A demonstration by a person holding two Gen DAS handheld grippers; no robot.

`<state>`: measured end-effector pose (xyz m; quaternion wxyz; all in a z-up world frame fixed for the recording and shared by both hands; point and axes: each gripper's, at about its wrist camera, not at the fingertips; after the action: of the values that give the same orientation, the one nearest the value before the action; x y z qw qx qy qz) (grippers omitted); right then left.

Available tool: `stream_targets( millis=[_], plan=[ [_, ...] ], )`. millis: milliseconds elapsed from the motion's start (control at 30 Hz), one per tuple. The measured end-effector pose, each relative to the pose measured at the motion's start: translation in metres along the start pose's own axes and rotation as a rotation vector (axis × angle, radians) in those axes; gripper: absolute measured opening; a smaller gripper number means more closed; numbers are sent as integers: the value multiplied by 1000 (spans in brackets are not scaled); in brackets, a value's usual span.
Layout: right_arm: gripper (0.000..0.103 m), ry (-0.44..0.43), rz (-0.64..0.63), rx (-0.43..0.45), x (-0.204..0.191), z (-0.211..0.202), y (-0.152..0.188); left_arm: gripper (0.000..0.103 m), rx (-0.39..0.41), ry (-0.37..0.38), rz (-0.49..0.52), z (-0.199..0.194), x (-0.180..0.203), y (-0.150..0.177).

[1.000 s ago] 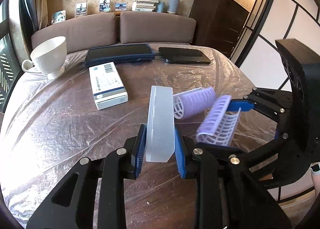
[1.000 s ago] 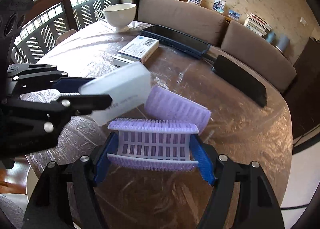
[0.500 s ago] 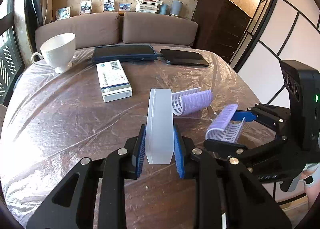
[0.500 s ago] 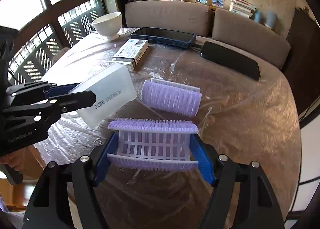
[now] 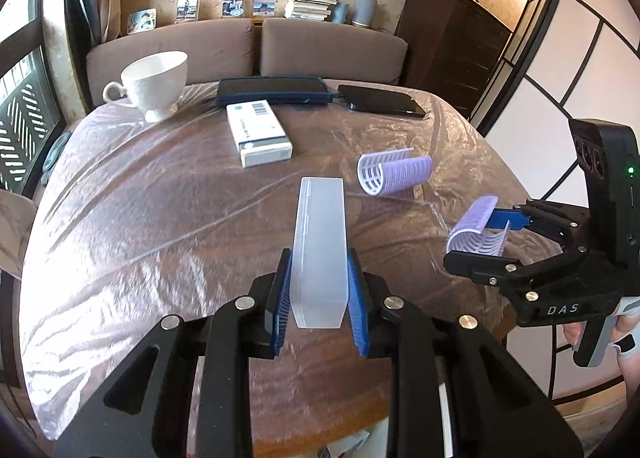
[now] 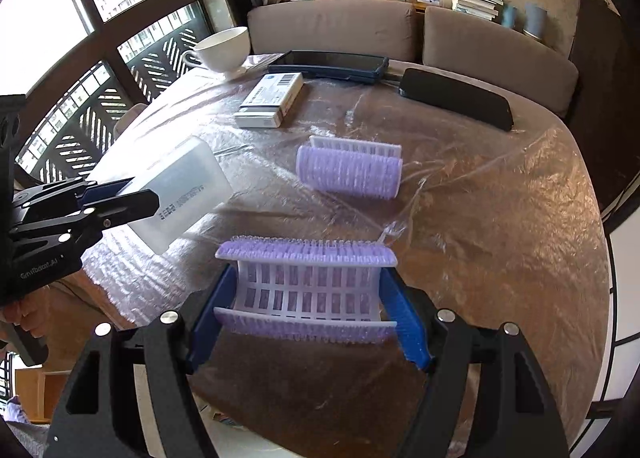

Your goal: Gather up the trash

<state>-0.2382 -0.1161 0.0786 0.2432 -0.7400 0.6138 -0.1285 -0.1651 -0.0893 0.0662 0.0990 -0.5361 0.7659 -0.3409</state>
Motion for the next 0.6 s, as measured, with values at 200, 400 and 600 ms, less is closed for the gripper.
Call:
stream_targets(
  millis=[200, 400, 600],
  plan=[
    [72, -34, -25, 1, -9, -15, 10, 28, -5, 1, -13, -17, 1, 13],
    [72, -72, -40, -13, -18, -26, 21, 28, -14, 7, -12, -36, 1, 25],
    [72, -91, -57, -40, -23, -28, 34, 28, -23, 22, -2, -50, 3, 36]
  ],
)
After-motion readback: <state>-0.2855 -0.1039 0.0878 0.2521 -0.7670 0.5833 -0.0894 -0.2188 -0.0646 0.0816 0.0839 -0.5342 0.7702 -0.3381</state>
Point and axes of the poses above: each gripper's, at about its wrist camera, not at the fingertips, and z roughly the way its jaws point, x to its right, y to its underside, and after that the axes turned 2 degrees about y, right-handed
